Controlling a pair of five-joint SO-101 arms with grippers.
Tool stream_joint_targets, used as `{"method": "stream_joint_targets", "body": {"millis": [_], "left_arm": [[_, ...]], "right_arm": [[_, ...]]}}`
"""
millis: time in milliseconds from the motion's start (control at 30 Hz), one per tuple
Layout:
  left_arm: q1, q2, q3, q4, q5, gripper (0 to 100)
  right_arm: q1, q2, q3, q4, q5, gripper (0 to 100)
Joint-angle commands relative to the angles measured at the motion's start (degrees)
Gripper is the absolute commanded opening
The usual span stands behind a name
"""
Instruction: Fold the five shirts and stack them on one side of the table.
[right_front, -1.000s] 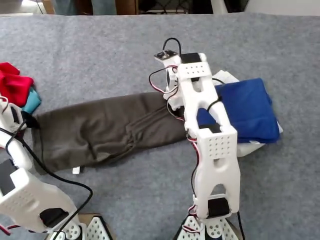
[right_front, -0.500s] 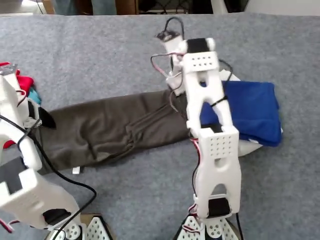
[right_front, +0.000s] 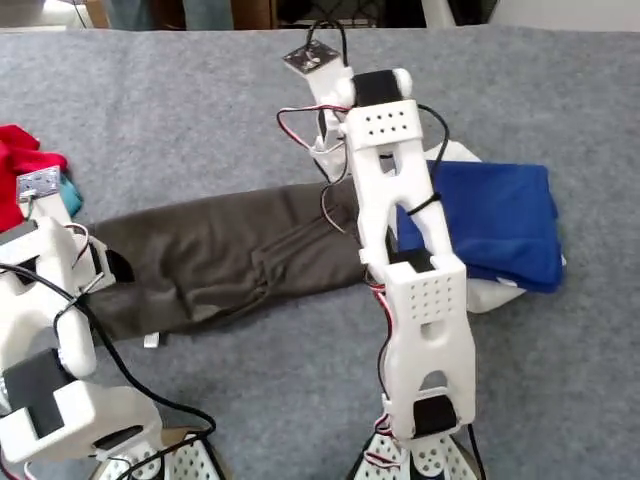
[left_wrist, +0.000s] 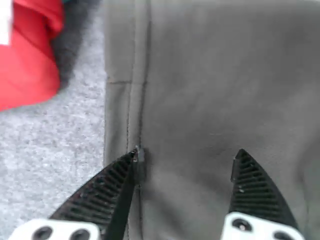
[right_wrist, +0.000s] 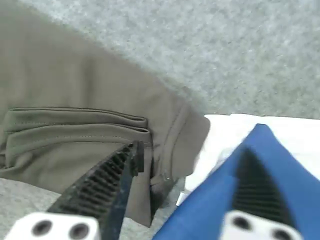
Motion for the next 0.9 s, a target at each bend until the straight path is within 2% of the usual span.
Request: {"method": "stream_joint_targets", "body": {"millis": [0, 67, 300, 467, 600, 667, 867], "left_arm": [[-0.7, 1.1, -2.4, 3.3, 0.3, 29], [-0.7, 2.5, -2.8, 3.8, 0.2, 29], [-1.8, 7.4, -6.0, 3.6, 0.7, 29], [-4.3, -0.3, -12.7, 9.8, 1.3, 29], [-4.2, -9.1, -14.0, 14.3, -0.4, 29], [-4.2, -13.3, -11.9, 15.0, -0.5, 25], [-4.7, -23.4, -3.4, 14.7, -0.6, 3]], "right_arm": [[-0.4, -3.6, 0.3, 0.3, -1.5, 1.3], [-0.3, -3.6, 0.6, 0.4, -1.7, 5.4], [-0.4, -3.5, 0.9, 0.3, -1.4, 5.5], [-0.3, -3.5, 1.0, 0.4, -1.2, 5.5], [-0.4, -3.5, 1.0, 0.4, -1.2, 1.5], [-0.3, -3.5, 1.0, 0.4, -1.2, 1.5], [-0.3, -3.5, 1.0, 0.4, -1.2, 1.5]]}}
